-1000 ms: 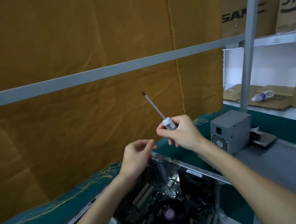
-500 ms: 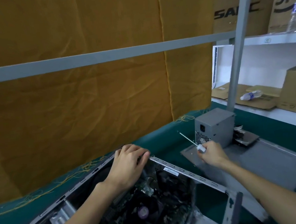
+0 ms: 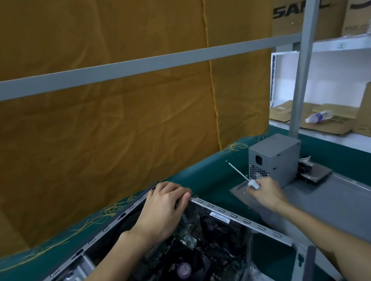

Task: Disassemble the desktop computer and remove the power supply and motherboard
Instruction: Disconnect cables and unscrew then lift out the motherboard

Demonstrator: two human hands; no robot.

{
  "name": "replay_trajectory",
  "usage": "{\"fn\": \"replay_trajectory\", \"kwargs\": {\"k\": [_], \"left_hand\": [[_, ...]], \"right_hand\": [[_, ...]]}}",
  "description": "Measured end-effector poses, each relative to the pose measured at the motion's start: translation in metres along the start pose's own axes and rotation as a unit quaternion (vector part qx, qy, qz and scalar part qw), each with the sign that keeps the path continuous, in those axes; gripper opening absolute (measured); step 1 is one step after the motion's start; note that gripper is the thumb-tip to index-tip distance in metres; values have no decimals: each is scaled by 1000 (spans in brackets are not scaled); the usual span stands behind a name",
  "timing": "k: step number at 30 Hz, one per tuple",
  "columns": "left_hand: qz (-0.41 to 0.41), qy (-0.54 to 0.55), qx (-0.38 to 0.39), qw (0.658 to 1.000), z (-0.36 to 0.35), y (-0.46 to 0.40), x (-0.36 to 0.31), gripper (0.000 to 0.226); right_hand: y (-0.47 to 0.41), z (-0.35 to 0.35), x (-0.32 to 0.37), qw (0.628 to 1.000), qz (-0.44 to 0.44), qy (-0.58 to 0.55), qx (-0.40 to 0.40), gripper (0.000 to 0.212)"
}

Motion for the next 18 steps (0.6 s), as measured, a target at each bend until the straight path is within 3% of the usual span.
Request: {"fn": "replay_trajectory", "kwargs": {"k": [4,6,8,11,14,16,18], "left_hand": [[-1,-94,-2,996,5,6,0,48],[21,-136,-7,990,12,9,4,50],[65,-124,13,990,20,10,15,49],[107,-76,72,989,29,18,36,47],[119,-59,78,988,32,36,54,43],[116,-77,61,988,36,47,61,43],[106,-127,60,984,37,52,63,59]], "right_hand": [[33,11,62,986,108,-69,104,37],[63,13,98,971,152,-46,177,38],[95,11,130,962,186,25,199,46],[139,0,165,938,224,211,162,59],[162,-13,178,877,237,407,96,42],[167,-15,181,862,239,442,66,35],[167,-13,182,865,234,440,56,33]]}}
Point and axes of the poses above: each hand's wrist, its own y-axis away from the middle knuckle, its own z-axis out of the back of the hand, x = y × z, the point moved 4 cm from there along -y, towards the middle knuckle, and after that the axes turned 14 degrees about x, right-handed, at the moved point
